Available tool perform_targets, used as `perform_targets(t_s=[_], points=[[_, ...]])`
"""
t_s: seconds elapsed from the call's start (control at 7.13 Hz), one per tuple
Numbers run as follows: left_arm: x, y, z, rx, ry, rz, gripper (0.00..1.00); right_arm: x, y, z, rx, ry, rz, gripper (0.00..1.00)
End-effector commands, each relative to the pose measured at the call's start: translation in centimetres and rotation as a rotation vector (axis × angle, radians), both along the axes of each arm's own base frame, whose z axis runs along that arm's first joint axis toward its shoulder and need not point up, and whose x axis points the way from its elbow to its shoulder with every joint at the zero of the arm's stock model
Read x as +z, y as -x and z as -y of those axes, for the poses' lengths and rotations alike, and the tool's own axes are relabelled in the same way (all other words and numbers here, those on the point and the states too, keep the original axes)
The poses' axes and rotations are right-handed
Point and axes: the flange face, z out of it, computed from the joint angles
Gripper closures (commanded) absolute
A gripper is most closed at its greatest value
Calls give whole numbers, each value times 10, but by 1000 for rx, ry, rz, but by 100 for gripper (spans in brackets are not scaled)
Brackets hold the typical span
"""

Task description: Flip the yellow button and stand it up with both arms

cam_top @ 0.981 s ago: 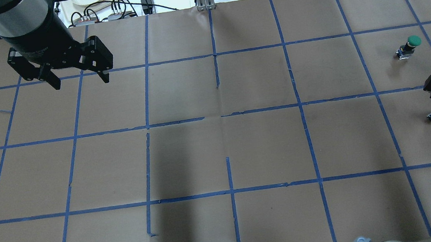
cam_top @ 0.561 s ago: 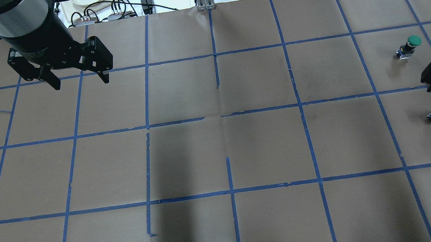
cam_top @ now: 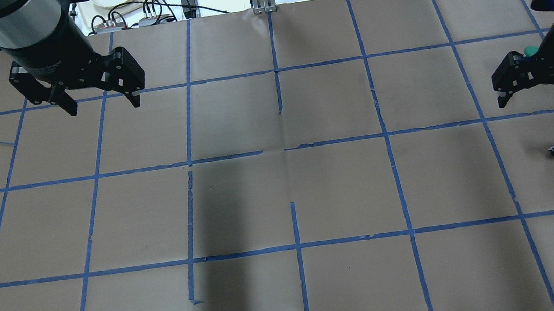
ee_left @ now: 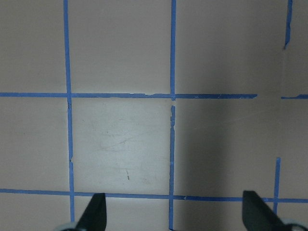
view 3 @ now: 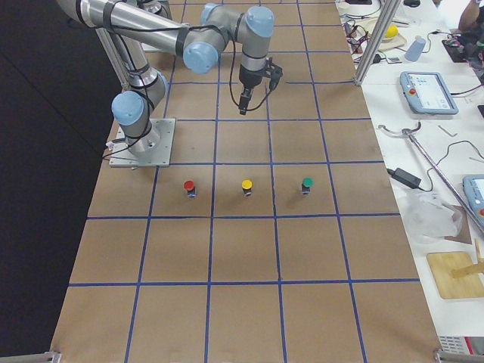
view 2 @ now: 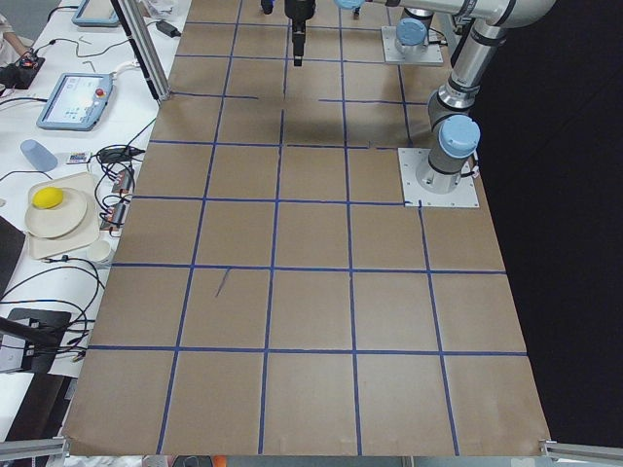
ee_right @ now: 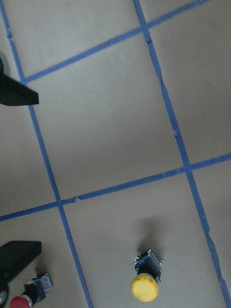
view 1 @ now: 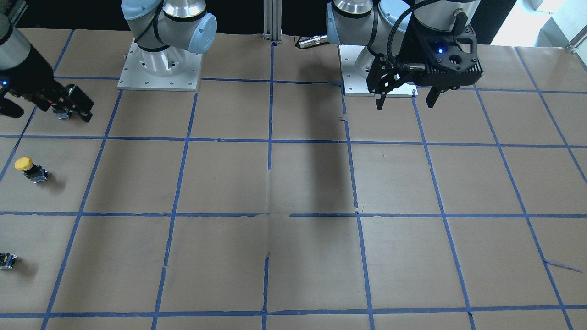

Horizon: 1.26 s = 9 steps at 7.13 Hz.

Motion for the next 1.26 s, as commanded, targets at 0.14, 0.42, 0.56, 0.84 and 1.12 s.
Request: perform_targets(t_s=[0.14,0.42,0.56,0.84,1.12], points=[[0,0,0,0,-2,2,0,57,-93,-21,196,1,8,0],[0,0,0,0,-2,0,0,45,-101,-14,217,-26,16,0],[0,0,0,0,-2,0,0,43,-111,-14,239,-29,15,0],[0,0,0,0,-2,0,0,40,-126,-10,274,-12,15,0],[0,-1,0,2,-2,0,0,39,-130,-10,271,-7,55,0]])
